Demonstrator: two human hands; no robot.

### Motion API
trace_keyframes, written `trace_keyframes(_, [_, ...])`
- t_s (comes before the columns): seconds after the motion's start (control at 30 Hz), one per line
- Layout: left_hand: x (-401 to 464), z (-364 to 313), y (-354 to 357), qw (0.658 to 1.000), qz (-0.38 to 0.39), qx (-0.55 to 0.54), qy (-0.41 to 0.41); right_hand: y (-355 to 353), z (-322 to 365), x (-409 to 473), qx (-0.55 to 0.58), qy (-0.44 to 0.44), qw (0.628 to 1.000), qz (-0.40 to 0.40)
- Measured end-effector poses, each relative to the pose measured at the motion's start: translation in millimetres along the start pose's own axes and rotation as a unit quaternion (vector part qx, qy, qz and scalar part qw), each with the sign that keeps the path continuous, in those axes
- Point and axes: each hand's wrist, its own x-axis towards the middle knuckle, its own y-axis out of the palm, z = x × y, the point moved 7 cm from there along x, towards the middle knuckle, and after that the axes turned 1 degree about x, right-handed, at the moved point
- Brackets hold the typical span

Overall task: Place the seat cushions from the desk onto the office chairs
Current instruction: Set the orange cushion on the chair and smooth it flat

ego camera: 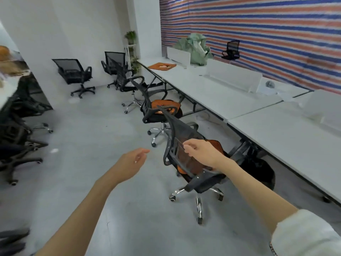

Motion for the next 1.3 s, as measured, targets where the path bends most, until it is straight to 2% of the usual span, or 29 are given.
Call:
trace_keyframes(0.17, [108.1, 82.2, -49.9, 0.999, -0.032, -0.018, -0.029, 18.9, 45.0, 146.3, -0.014, -0.046, 0.999, 0.009])
trace_keyframes(0.33, [256.4, 155.4, -113.3, 0.998, -0.054, -0.032, -0.011, 20.7, 99.4, 321.7, -0.052, -0.084, 0.995, -0.007])
trace_keyframes(0.53, [433.0, 208.2, -208.6, 0.998, -0.043, -0.047, 0.006, 11.3, 137.5, 513.2, -0.061, -0.056, 0.996, -0.036])
trace_keyframes(0.73, [594.9, 256.9, -257.7, 0.997, -0.045, -0.055, 0.03, 1.5, 146.9, 687.9, -0.065, -0.021, 0.996, -0.056])
trace_keyframes(0.93, [776.5, 294.5, -304.0, 0.997, -0.025, -0.017, 0.071, -11.1, 158.3, 870.9, -0.056, -0.029, 0.996, -0.064])
trace_keyframes(1.07, [897.9, 327.5, -354.3, 0.996, -0.038, -0.015, 0.076, -26.4, 177.0, 1013.3, -0.048, -0.032, 0.995, -0.087])
trace_keyframes(1.3, [1062.9, 406.6, -414.5, 0.997, -0.047, -0.031, 0.058, -26.4, 194.1, 1196.8, -0.045, -0.014, 0.996, -0.076])
